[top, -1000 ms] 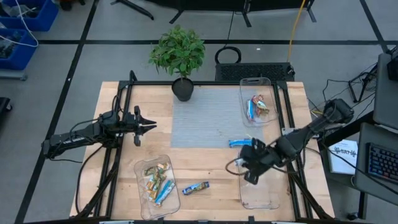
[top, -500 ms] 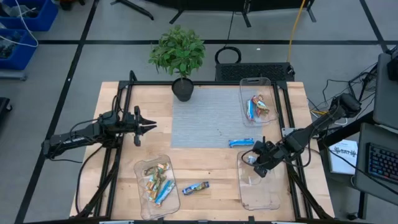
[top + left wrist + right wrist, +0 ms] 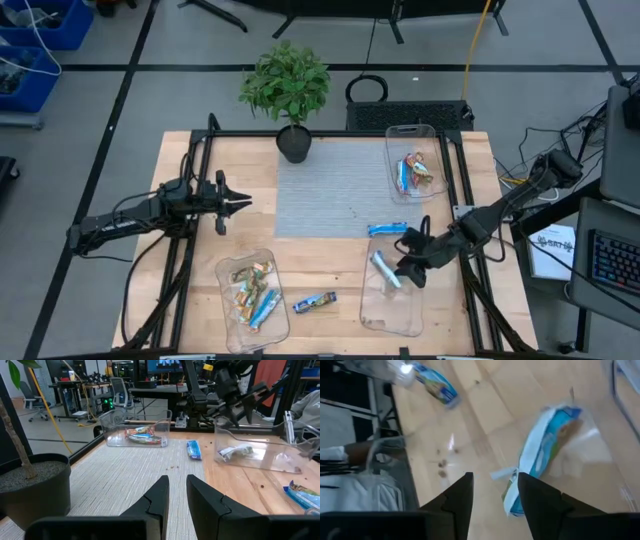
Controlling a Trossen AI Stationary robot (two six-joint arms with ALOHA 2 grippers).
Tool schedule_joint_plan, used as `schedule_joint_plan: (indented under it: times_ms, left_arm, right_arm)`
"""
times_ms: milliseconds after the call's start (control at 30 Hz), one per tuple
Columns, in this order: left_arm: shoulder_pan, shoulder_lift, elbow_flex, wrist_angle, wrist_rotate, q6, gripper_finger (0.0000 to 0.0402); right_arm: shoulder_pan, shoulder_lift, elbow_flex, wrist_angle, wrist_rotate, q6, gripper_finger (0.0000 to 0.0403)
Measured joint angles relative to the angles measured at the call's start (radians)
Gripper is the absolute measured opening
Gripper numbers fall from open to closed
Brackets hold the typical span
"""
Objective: Pick and place Granola Bars by type
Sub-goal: Put the top blue granola bar into the bottom right transparent bin
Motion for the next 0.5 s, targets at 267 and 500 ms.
schedule_joint_plan:
  times_ms: [267, 500]
  left_arm:
    - [0.0, 0.0, 0.0, 0.0, 0.0, 0.0, 0.0074]
    - [0.0, 0.0, 0.0, 0.0, 0.0, 0.0, 0.0074]
  right_arm:
    - [-0.081, 0.0, 0.001, 0.153, -0.047, -0.177, 0.013]
    - [-0.171, 0.0, 0.051, 0.216, -0.136, -0.342, 0.013]
